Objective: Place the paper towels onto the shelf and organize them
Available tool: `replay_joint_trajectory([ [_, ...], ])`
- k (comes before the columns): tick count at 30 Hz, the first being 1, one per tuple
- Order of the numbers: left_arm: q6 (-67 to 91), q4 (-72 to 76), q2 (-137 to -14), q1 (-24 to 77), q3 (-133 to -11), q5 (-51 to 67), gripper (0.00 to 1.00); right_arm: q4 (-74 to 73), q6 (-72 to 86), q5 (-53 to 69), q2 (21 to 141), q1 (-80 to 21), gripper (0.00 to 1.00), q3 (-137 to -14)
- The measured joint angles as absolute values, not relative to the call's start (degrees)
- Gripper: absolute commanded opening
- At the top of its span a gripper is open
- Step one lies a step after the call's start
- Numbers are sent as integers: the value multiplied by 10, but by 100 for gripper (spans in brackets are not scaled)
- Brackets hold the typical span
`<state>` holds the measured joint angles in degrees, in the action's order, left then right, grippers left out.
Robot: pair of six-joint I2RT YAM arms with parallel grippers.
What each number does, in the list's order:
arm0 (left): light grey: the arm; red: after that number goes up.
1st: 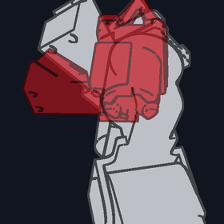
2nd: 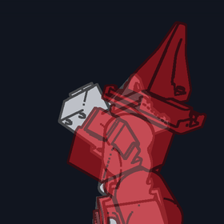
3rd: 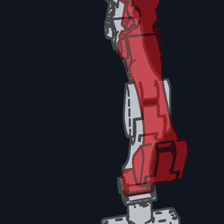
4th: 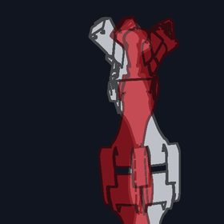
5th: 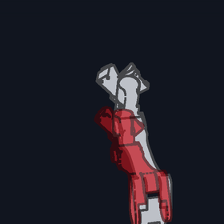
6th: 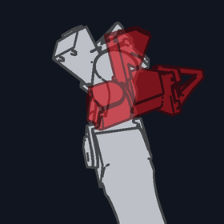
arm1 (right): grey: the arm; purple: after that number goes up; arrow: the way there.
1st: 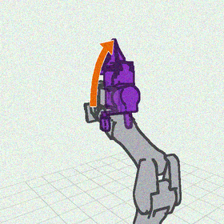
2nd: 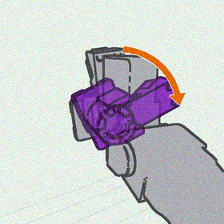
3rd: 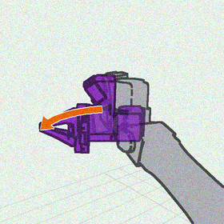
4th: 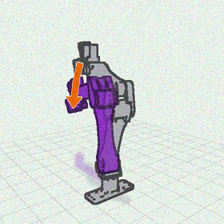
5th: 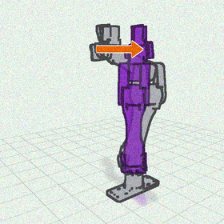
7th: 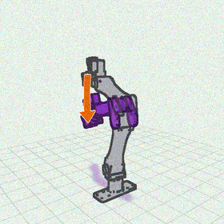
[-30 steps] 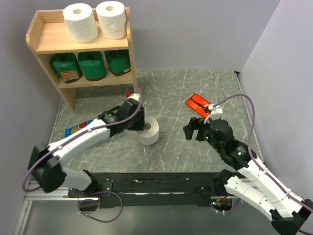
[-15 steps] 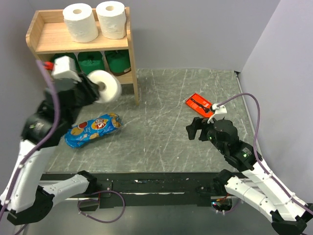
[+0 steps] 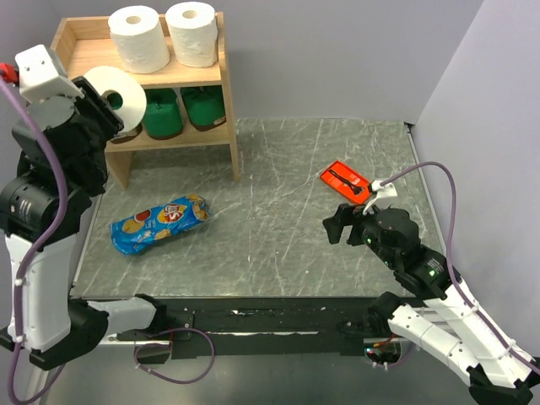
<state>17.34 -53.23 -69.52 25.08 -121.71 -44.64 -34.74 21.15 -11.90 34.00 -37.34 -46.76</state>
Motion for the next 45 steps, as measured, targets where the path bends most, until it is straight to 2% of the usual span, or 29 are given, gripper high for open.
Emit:
replay_joint_trajectory([
  [5,146,-514,-728,222,-1232,-453,30,-353,211,-115,333,-373,100,-479],
  [10,141,-507,-769,136,-1253,-418,29,-357,211,-112,331,-373,99,-487],
  [24,182,-483,-867,-78,-1310,-213,29,-371,205,-125,347,-373,100,-505],
  [32,194,-440,-888,-101,-1313,-146,30,-371,205,-127,375,-373,100,-510],
  [39,194,-407,-883,-100,-1307,-133,30,-369,205,-128,403,-373,100,-524],
  [45,196,-378,-906,-103,-1311,-112,34,-369,209,-128,401,-373,100,-529],
])
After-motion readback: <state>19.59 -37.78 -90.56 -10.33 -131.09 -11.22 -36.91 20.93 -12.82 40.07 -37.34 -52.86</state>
